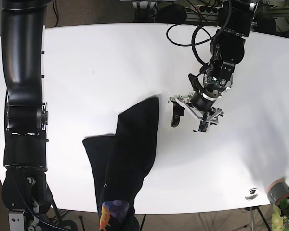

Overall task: Fold the T-shirt properly
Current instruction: 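Hold the shirt with both grippers and pull the left gripper away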

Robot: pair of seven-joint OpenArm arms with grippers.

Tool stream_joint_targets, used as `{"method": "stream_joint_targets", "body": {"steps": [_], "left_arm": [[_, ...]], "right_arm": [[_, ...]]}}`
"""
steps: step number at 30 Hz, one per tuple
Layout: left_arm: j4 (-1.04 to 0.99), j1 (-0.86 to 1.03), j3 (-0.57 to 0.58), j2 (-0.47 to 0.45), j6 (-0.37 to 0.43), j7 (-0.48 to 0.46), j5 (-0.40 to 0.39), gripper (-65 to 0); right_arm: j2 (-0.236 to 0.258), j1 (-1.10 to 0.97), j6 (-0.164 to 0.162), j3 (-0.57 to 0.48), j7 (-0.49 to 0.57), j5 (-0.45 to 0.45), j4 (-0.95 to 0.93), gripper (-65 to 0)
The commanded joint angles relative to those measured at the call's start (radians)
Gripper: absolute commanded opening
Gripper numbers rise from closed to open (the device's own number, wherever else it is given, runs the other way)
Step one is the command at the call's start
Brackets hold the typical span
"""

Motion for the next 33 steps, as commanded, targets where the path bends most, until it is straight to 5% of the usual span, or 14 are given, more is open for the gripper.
{"method": "stream_joint_targets", "body": {"steps": [1,23,33], "left_arm": [[-0.014,-0.017,0.026,0.015,-0.003,-0.025,-0.002,-20.1],[-0.222,-0.178,0.372,0.138,-0.001,-0.03,0.009,-18.5],[-0.247,-0.171,0.421,0.17,0.002,-0.025,0.153,-18.5]], "right_arm": [[0.001,0.049,-0.007,0.009,0.036,0.01,0.015,-63.1],[0.001,0.049,-0.007,0.009,0.034,0.01,0.016,-63.1],[0.001,0.049,-0.007,0.009,0.034,0.01,0.016,-63.1]]}}
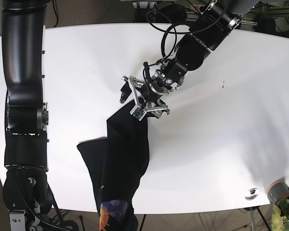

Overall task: Fold the T-shirt properly
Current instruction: 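Hold the shirt with both grippers and pull the left gripper away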

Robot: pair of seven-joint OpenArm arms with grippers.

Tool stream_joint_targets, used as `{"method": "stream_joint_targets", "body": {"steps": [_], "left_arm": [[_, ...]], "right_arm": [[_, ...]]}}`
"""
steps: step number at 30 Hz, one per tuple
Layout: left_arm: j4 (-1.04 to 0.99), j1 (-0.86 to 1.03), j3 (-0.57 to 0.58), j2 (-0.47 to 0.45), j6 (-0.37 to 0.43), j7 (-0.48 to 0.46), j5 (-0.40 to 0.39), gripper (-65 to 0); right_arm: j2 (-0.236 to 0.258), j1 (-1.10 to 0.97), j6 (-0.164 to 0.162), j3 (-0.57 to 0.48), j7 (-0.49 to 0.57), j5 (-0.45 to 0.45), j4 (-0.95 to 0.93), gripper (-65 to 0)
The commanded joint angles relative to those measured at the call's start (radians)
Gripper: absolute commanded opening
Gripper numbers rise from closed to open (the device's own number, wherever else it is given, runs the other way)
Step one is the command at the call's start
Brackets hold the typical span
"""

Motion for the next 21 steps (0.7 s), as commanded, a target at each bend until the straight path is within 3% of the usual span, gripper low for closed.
{"method": "stream_joint_targets", "body": {"steps": [1,6,21], "left_arm": [[0.021,0.003,-0.022,0.01,0.001,-0.02,0.023,-18.5],[-0.001,0.029,-0.043,0.012,0.001,-0.02,0.072,-18.5],[-0.102,0.03,-0.048,0.012,0.001,-0.023,0.07,-19.2]], "right_arm": [[0.005,0.048,-0.007,0.009,0.034,0.01,0.016,-63.1],[0.005,0.048,-0.007,0.009,0.034,0.01,0.016,-63.1],[0.017,0.048,-0.007,0.009,0.034,0.018,0.017,-63.1]]}}
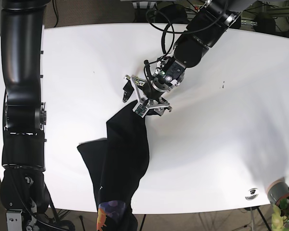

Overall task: Fold the T-shirt properly
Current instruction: 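Hold the shirt with both grippers and pull the left gripper away, then stretch the shirt between both grippers and lay it flat on the table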

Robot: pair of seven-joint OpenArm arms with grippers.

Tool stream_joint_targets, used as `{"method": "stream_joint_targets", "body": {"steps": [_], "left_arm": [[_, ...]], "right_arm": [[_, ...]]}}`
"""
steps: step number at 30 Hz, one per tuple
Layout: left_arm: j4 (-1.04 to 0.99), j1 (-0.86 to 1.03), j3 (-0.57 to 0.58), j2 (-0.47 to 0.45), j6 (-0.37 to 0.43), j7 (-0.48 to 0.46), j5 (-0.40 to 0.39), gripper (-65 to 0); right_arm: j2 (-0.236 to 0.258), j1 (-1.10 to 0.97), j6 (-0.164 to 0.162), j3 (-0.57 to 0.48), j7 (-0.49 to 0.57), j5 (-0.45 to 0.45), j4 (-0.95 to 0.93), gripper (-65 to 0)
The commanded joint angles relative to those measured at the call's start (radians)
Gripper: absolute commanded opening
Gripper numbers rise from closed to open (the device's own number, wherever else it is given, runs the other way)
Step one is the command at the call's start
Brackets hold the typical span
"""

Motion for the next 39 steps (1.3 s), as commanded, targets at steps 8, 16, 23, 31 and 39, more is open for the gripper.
{"method": "stream_joint_targets", "body": {"steps": [8,16,23,31,39], "left_arm": [[-0.039,-0.025,-0.021,-0.003,0.003,0.062,0.001,-62.4],[-0.01,-0.003,-0.225,-0.008,0.0,0.009,-0.001,-65.0],[0.141,0.007,-0.368,-0.065,-0.001,0.015,-0.001,-65.0],[0.276,-0.005,-0.519,-0.14,-0.018,0.073,-0.002,-65.0],[0.307,-0.175,-0.733,-0.151,-0.17,0.191,0.003,-65.0]], "right_arm": [[0.005,0.048,-0.007,0.01,0.031,0.016,0.017,-63.1],[0.049,0.048,-0.007,0.096,0.026,0.007,0.017,-63.1],[0.11,0.048,-0.01,0.152,0.031,0.007,0.017,-63.1],[0.181,0.048,-0.088,0.178,0.035,0.007,0.013,-63.1],[0.181,0.048,-0.137,0.178,0.035,0.007,0.013,-63.1]]}}
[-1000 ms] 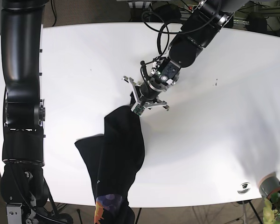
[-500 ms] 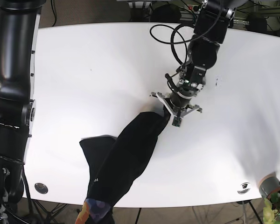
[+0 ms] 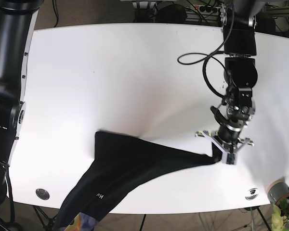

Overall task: Fold the T-shirt properly
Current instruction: 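Stretch the shirt between both grippers and lay it flat on the table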

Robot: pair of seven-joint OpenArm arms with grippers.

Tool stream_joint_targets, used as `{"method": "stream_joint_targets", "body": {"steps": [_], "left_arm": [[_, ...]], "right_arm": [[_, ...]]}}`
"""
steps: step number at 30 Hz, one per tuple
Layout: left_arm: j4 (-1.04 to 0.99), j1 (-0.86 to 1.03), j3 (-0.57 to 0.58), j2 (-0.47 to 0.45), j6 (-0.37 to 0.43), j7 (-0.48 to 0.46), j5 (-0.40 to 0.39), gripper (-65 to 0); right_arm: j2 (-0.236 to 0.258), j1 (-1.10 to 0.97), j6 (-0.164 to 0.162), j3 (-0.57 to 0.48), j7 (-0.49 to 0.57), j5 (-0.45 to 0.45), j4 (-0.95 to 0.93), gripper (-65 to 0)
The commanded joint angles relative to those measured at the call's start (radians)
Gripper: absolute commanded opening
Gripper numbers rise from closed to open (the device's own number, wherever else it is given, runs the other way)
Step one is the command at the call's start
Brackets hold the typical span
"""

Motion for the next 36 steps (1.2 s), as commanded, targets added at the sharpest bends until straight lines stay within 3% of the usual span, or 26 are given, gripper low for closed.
{"method": "stream_joint_targets", "body": {"steps": [1,5,18,31,36], "left_arm": [[0.025,-0.102,-0.061,-0.014,-0.015,0.014,0.004,-65.0],[0.022,-0.225,-0.137,-0.021,-0.074,0.08,0.009,-65.0],[0.021,-0.521,-0.165,-0.157,-0.097,0.207,0.001,-65.0],[0.024,-0.422,-0.208,-0.219,-0.14,0.219,-0.001,-65.0],[0.032,-0.31,-0.245,-0.222,-0.142,0.218,-0.001,-65.0]], "right_arm": [[0.001,0.045,-0.027,0.004,0.042,0.011,0.015,-63.1],[-0.001,0.045,-0.057,0.006,0.043,0.011,0.015,-63.1],[-0.028,0.045,-0.06,0.009,0.072,0.014,0.019,-63.1],[-0.033,-0.347,-0.06,0.174,0.075,0.02,0.196,-63.1],[-0.093,-0.543,-0.06,0.283,0.075,0.014,0.281,-63.1]]}}
